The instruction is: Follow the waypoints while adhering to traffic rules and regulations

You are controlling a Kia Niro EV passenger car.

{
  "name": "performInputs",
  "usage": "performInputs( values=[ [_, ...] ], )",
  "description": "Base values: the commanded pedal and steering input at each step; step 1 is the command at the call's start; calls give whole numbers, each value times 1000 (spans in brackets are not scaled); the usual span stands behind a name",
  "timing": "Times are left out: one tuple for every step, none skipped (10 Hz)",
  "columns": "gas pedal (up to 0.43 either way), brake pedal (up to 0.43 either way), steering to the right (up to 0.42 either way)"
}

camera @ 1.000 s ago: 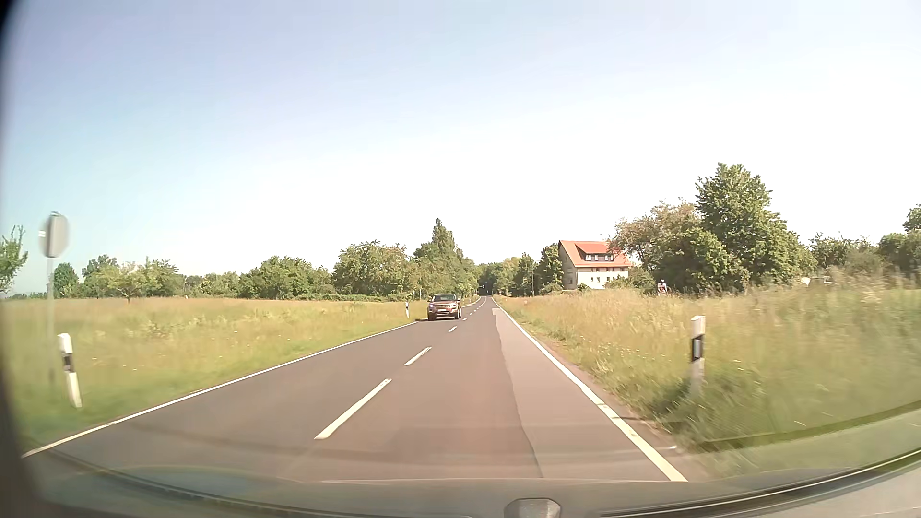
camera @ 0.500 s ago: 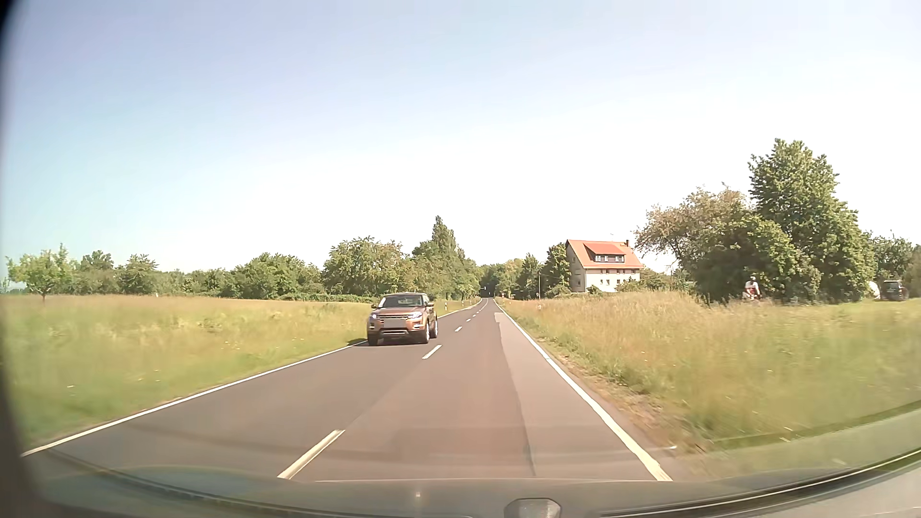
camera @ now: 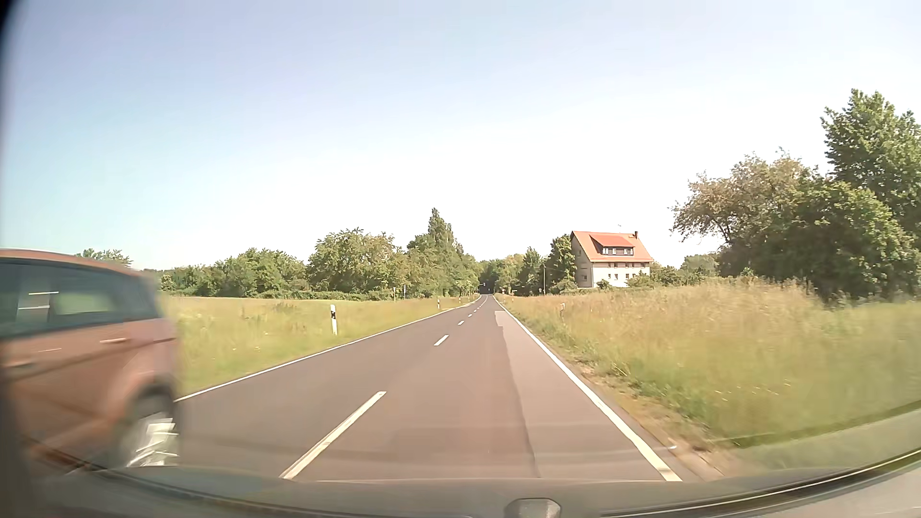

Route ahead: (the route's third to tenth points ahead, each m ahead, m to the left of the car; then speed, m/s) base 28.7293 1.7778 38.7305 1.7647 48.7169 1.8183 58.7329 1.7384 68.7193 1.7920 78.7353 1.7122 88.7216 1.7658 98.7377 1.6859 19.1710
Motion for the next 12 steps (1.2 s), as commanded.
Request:
performInputs(
  values=[
    [0, 18, 0],
    [0, 18, 0],
    [0, 18, 0],
    [8, 18, -1],
    [8, 18, -2],
    [8, 18, -2],
    [8, 18, -2],
    [8, 18, -2],
    [8, 18, -2],
    [20, 18, -1],
    [20, 18, -1],
    [20, 18, 0]
  ],
)
